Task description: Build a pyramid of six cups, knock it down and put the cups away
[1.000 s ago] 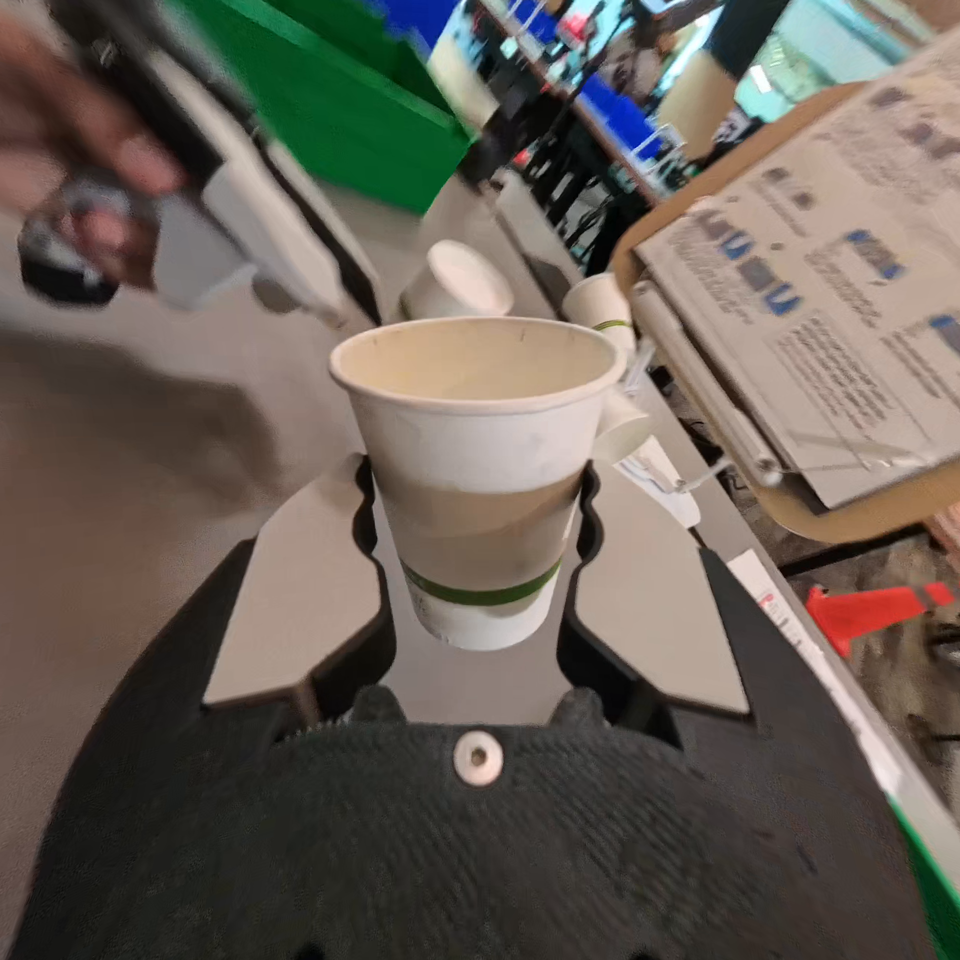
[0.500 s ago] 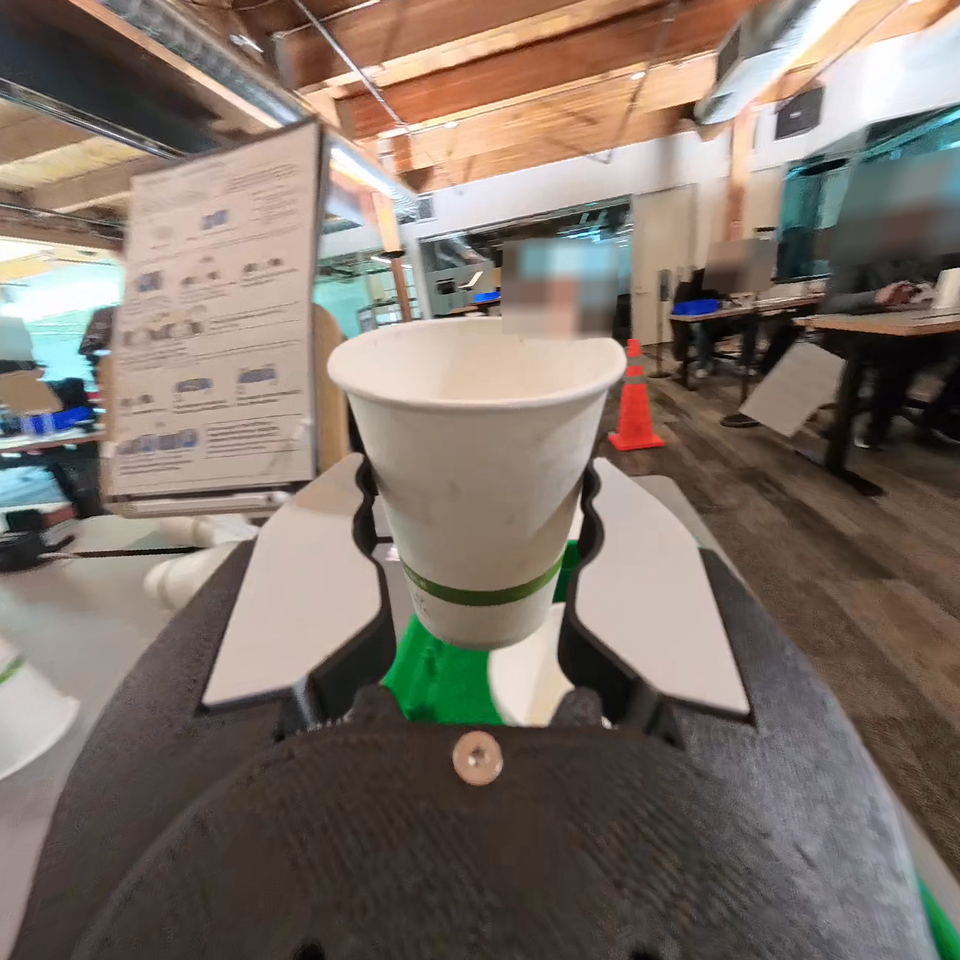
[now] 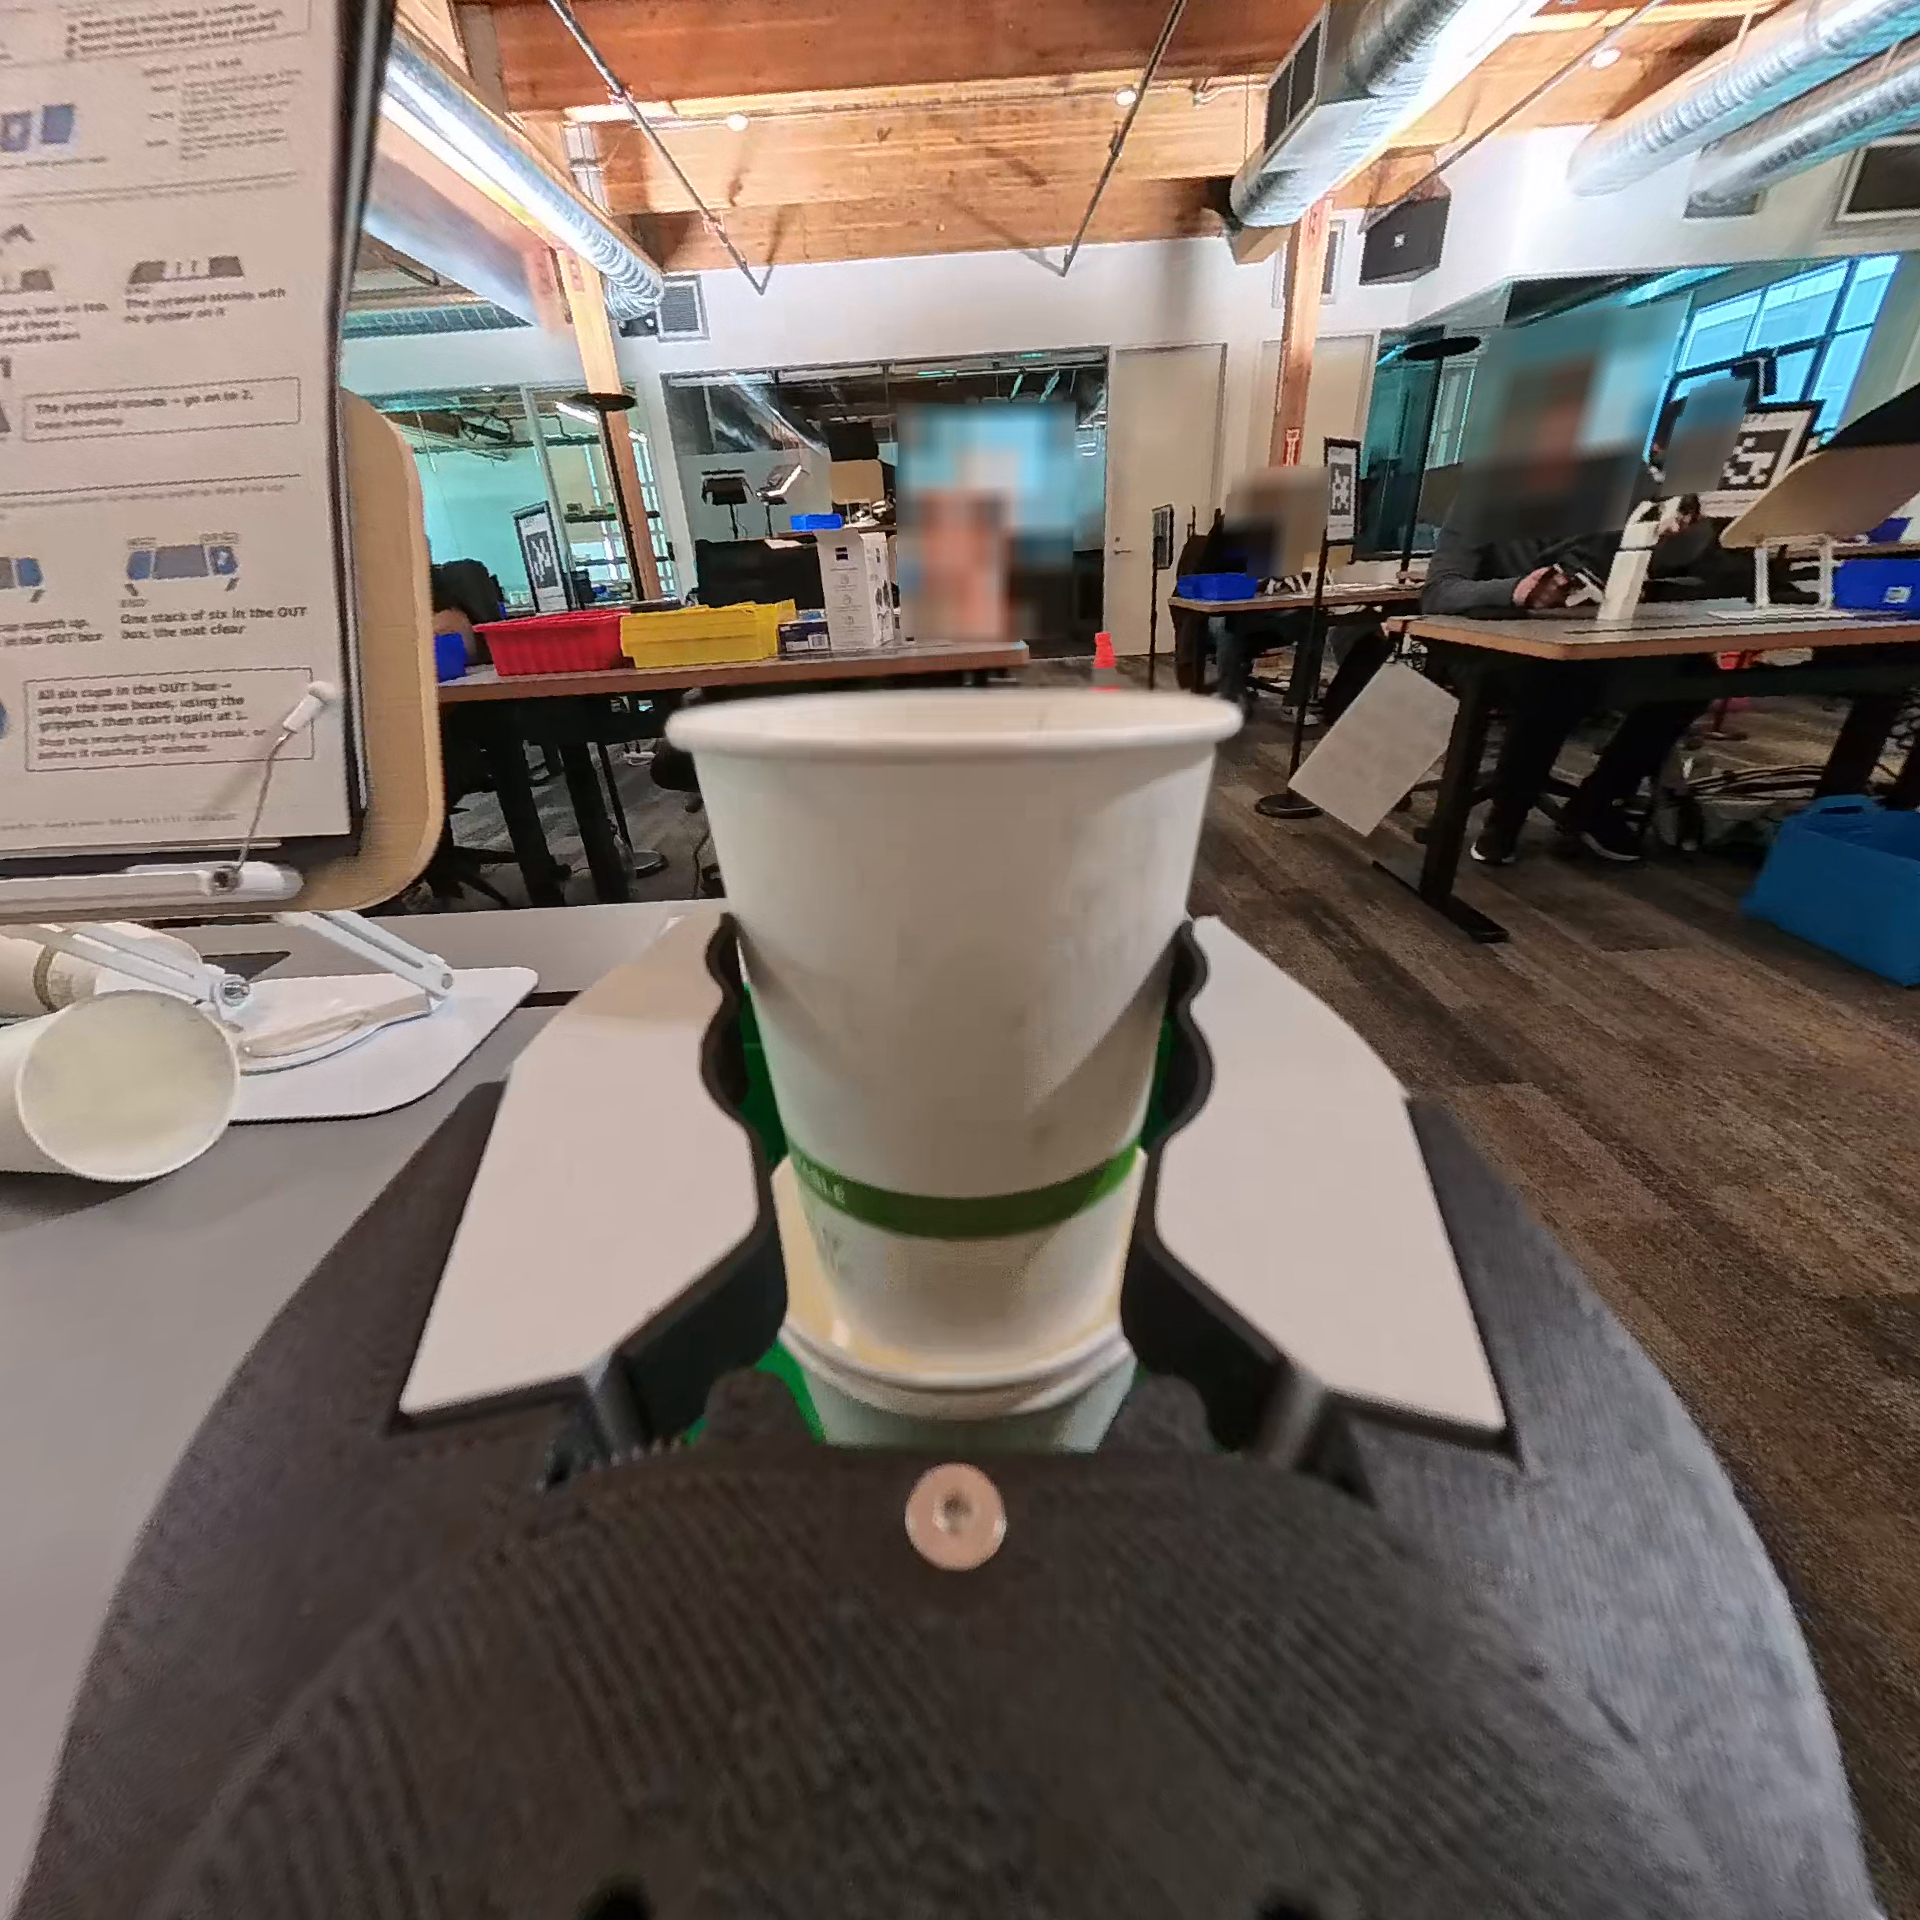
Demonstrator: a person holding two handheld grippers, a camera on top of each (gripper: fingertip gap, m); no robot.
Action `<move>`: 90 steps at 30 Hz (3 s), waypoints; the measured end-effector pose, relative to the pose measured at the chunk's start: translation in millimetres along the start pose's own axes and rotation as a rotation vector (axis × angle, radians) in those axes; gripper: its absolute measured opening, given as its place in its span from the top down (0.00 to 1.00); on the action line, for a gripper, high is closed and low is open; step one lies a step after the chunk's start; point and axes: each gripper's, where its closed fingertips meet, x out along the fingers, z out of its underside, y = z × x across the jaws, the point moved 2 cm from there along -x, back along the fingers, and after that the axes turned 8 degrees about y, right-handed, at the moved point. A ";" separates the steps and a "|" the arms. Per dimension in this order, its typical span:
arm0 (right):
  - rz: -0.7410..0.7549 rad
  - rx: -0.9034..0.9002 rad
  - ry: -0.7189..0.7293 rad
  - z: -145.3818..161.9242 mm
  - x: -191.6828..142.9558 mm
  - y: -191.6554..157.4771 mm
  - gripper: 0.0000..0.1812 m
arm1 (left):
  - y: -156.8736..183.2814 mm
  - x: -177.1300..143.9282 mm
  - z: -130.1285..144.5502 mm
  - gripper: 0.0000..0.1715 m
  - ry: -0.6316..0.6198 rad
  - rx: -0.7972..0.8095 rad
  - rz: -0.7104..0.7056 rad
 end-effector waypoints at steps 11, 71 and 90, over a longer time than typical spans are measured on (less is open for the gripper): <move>-0.009 0.011 -0.002 -11.4 -7.9 -1.6 0.45 | -4.1 -3.0 -4.9 0.71 0.024 0.016 -0.033; -0.930 1.174 -0.340 23.8 -127.5 -439.8 0.55 | 3.8 -56.7 -63.3 0.55 0.768 -0.747 0.157; -0.886 1.110 -0.199 10.5 -97.4 -395.4 0.59 | 46.6 -23.9 -37.2 0.56 0.512 -0.526 0.241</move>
